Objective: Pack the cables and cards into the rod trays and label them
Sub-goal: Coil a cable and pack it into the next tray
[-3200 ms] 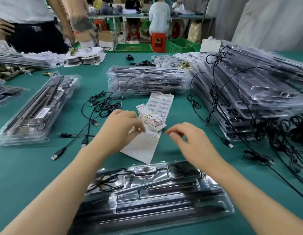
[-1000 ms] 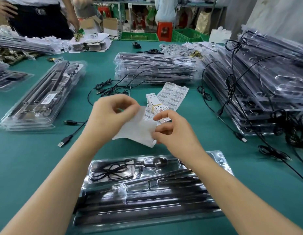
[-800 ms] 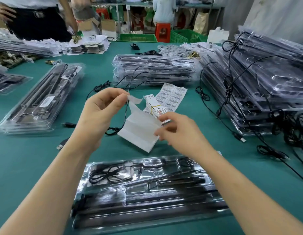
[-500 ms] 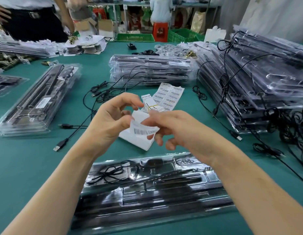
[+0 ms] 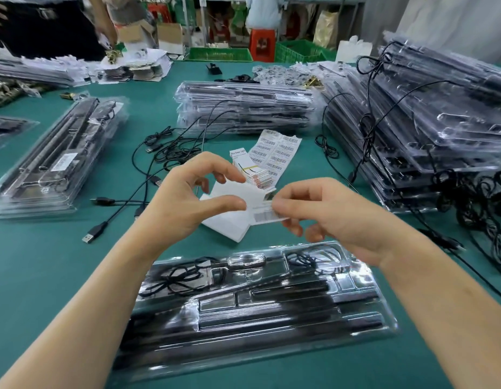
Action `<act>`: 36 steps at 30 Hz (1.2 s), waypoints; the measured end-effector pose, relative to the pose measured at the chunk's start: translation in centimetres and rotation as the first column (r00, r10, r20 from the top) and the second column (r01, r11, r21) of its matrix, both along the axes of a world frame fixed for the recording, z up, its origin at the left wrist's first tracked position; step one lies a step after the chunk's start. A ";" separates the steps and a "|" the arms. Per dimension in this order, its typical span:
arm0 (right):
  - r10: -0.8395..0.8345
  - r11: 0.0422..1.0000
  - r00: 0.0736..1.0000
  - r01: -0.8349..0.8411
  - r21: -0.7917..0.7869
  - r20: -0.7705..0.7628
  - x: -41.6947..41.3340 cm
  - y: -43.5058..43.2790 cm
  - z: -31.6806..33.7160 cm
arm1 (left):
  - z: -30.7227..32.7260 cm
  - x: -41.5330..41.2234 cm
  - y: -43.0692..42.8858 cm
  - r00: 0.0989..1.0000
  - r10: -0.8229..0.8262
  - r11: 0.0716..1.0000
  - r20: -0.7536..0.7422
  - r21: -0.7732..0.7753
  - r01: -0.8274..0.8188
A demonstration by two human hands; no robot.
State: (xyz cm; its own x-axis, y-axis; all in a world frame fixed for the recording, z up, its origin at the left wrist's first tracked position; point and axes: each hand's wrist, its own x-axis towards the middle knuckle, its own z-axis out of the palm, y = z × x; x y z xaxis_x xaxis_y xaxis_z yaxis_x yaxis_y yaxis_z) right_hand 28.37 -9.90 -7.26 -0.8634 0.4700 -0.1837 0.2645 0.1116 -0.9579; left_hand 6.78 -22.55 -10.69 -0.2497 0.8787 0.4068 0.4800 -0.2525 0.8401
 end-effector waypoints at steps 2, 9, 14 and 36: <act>-0.101 0.985 0.993 0.091 0.150 0.060 1.2 1.0 -0.1 | 0.2 -0.1 -0.2 0.992 0.102 0.994 -0.073 -0.039 -0.105; -0.220 0.886 0.895 0.017 0.464 0.388 5.0 2.5 -2.4 | 1.6 5.2 0.2 0.851 -0.244 0.939 -0.465 -0.331 0.088; -0.250 0.869 0.889 0.031 0.494 0.384 5.1 1.8 -3.7 | 1.3 8.9 0.3 0.620 -0.365 0.897 -0.695 -0.442 0.033; -0.490 0.706 0.808 0.149 0.693 0.326 4.5 -1.2 -5.1 | -0.4 9.0 0.2 0.446 -0.430 0.861 -0.785 -0.505 -0.060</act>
